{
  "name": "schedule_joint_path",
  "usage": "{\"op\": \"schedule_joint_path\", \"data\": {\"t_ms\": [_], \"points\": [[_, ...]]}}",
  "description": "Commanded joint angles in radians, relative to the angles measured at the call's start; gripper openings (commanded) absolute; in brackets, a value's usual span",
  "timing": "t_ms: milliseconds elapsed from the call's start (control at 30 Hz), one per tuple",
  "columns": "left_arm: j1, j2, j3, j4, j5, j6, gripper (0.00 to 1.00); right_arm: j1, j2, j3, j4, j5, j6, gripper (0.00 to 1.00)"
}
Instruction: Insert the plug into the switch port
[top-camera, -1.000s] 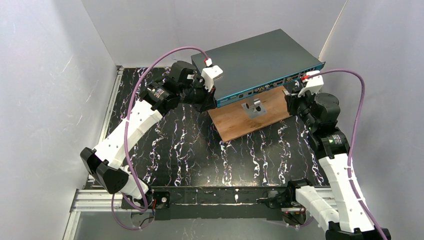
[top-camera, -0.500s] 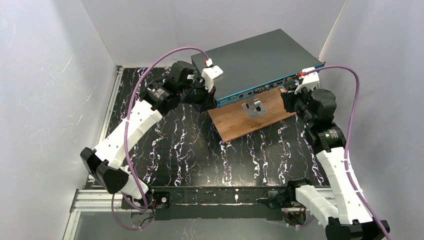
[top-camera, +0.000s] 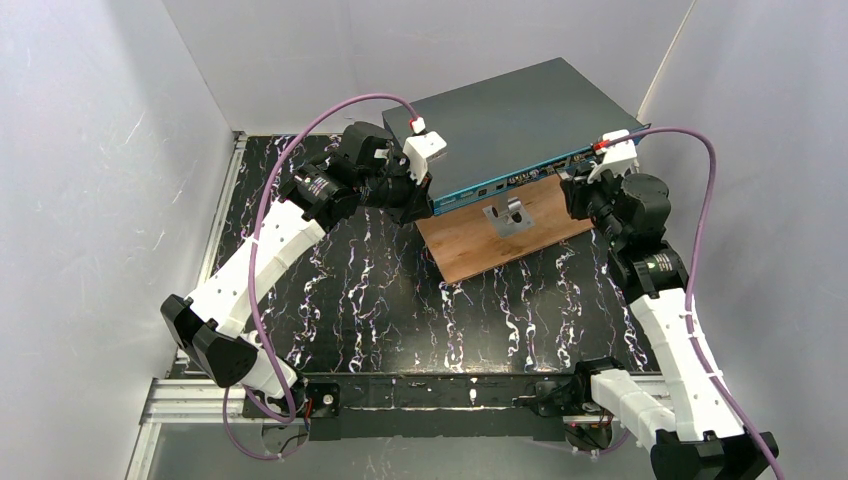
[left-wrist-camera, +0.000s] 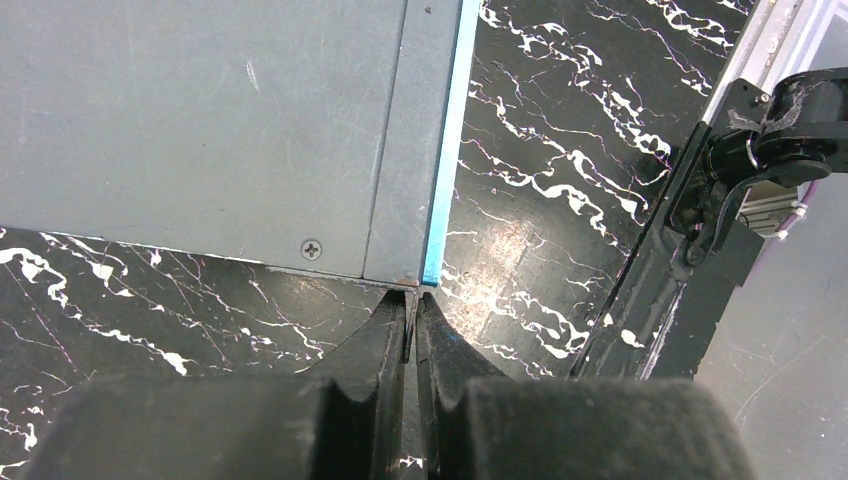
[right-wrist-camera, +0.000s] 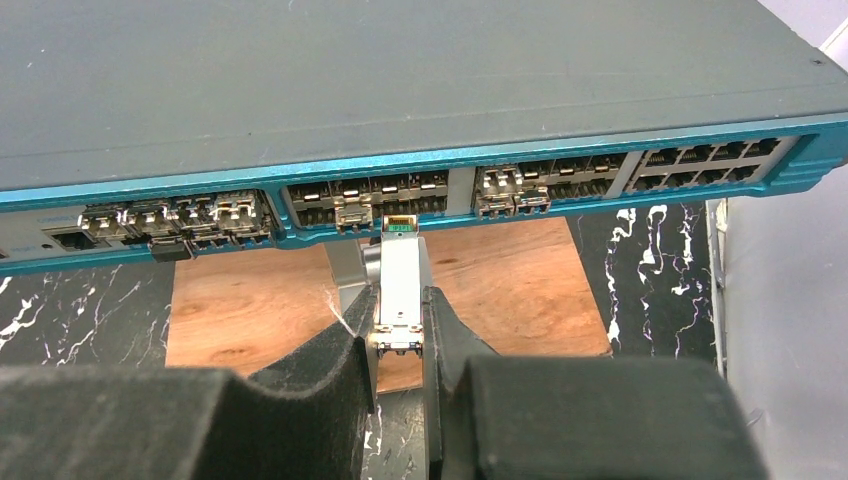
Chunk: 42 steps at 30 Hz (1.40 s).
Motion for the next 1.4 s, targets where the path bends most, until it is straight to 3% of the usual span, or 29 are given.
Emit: {"op": "schedule_joint_path", "data": {"t_ms": [0, 467, 733, 1367], "points": [[0.004, -0.001, 0.032, -0.008, 0.009, 0.012, 0.0, -0.005, 0.005, 0.021, 0.077, -0.004, -0.011, 0.01], [0.005, 0.0, 0.039, -0.01, 0.012, 0.016, 0.0, -0.005, 0.015, 0.025, 0.084, -0.036, -0.009, 0.01], [0.004, -0.001, 0.04, -0.01, 0.013, 0.013, 0.0, -0.005, -0.004, 0.015, 0.037, 0.048, -0.021, 0.01], [0.005, -0.006, 0.04, -0.017, 0.024, 0.005, 0.0, -0.005, 0.007, 0.004, 0.084, -0.045, 0.013, 0.01]]}}
